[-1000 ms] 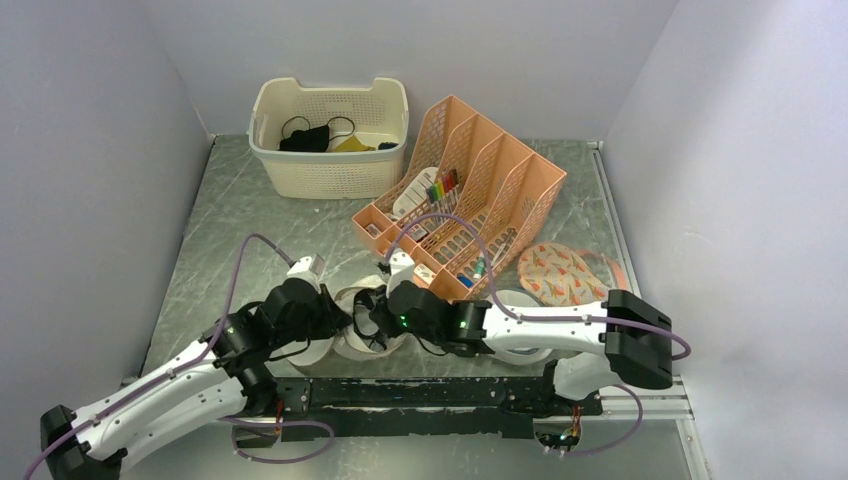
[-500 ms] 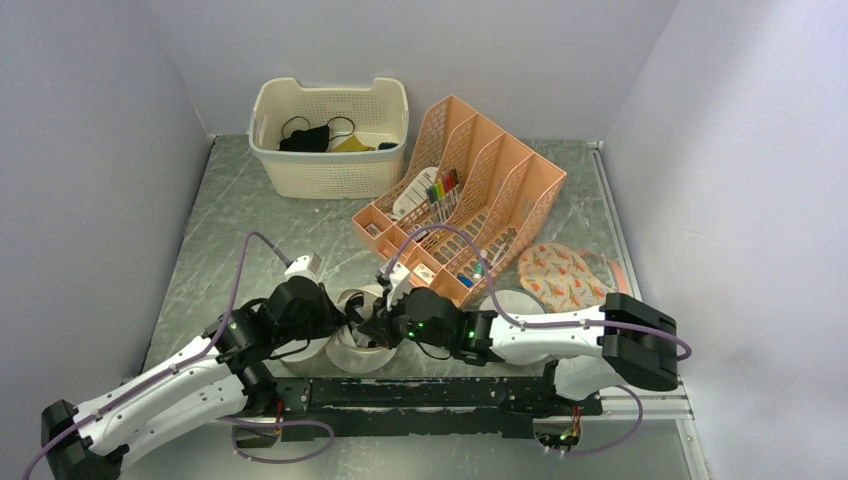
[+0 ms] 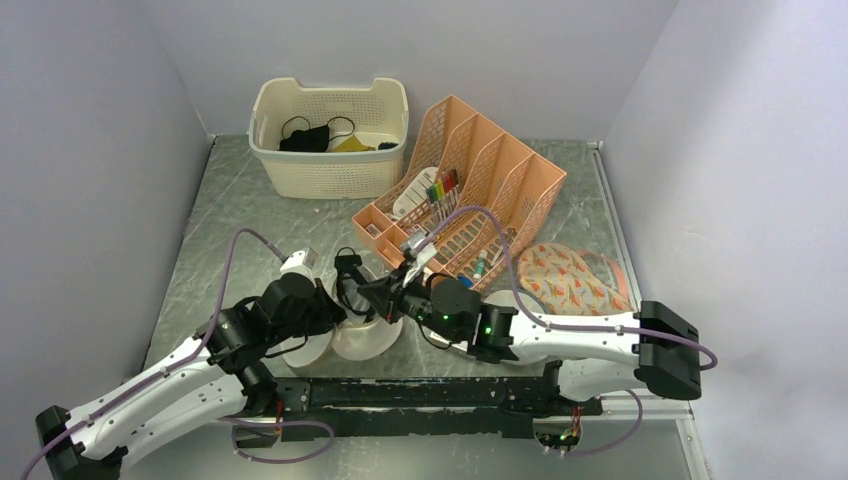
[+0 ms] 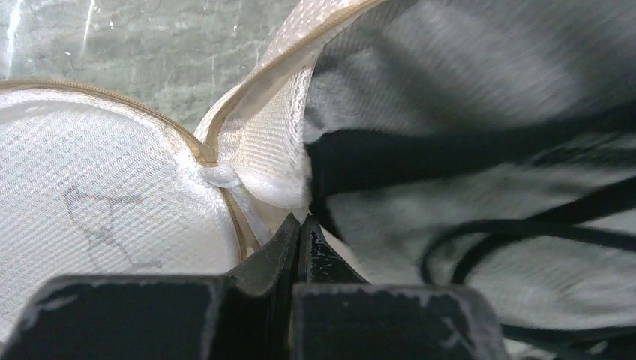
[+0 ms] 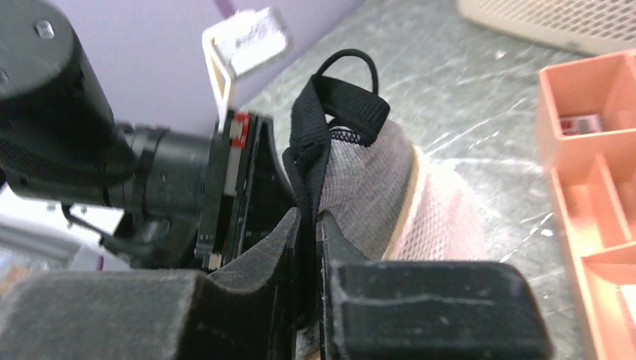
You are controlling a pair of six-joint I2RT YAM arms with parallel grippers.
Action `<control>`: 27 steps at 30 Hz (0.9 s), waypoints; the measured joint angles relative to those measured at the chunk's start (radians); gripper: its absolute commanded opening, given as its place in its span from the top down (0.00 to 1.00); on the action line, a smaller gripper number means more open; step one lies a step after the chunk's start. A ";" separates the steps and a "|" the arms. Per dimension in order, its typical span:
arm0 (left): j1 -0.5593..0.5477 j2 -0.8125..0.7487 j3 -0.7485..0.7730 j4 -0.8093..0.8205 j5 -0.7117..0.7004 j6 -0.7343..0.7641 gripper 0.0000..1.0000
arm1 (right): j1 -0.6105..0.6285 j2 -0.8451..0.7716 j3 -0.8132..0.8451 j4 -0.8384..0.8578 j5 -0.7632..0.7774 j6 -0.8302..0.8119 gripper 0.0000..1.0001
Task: Unzip the laundry bag and remove the bra
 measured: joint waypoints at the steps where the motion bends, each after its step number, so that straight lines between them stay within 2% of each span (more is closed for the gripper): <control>1: 0.000 0.000 0.001 0.000 0.000 0.000 0.93 | -0.002 -0.019 -0.006 0.010 0.029 0.002 1.00; 6: 0.000 0.005 0.001 -0.002 0.000 0.004 0.93 | -0.055 0.018 0.040 -0.006 0.131 0.048 1.00; 11: 0.000 0.031 0.025 -0.010 -0.002 0.018 0.93 | -0.168 0.170 0.203 -0.093 0.045 0.092 1.00; 19: 0.000 0.072 0.040 -0.003 -0.003 0.038 0.93 | -0.203 0.127 0.204 -0.123 -0.074 0.172 1.00; 23: 0.000 0.086 0.040 0.020 0.000 0.039 0.93 | -0.254 0.099 0.204 -0.146 -0.052 0.275 1.00; 27: 0.000 0.103 0.042 0.032 0.000 0.045 0.93 | -0.275 0.138 0.261 -0.219 -0.027 0.338 1.00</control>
